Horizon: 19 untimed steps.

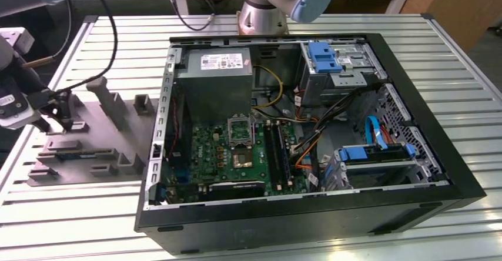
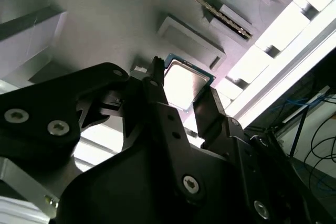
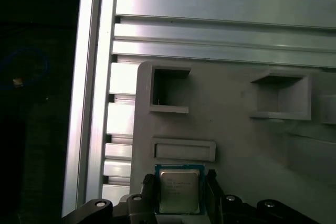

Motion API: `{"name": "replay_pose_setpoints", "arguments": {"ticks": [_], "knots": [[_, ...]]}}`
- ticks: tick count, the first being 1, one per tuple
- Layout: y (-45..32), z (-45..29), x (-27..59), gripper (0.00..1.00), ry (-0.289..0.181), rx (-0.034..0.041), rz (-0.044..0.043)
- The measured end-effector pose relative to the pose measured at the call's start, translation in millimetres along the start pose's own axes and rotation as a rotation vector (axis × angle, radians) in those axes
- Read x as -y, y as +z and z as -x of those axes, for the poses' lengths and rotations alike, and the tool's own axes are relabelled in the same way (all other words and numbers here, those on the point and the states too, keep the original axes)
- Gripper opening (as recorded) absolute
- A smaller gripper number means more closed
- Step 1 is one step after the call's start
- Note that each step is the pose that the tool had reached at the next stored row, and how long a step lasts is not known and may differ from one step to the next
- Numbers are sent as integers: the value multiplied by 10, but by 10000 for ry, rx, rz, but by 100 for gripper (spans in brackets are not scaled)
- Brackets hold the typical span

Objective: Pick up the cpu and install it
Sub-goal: 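Pick up the cpu and move it towards the insertion slot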

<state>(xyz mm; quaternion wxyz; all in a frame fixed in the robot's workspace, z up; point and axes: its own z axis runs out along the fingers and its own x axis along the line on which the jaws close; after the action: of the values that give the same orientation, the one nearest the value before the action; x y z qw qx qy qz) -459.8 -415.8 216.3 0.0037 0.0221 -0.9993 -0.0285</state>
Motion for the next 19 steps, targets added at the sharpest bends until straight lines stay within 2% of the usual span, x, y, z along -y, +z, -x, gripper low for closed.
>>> {"name": "replay_pose_setpoints", "arguments": {"ticks": [14, 15, 16, 17, 19], "knots": [[-610, -4, -35, 47, 1, -4, -6], [-622, -3, -36, 47, 2, -33, 13], [-620, -5, -36, 47, 5, -97, 119], [-621, -5, -37, 47, 7, -108, 146], [-622, -4, -36, 47, 6, -109, 148]]}}
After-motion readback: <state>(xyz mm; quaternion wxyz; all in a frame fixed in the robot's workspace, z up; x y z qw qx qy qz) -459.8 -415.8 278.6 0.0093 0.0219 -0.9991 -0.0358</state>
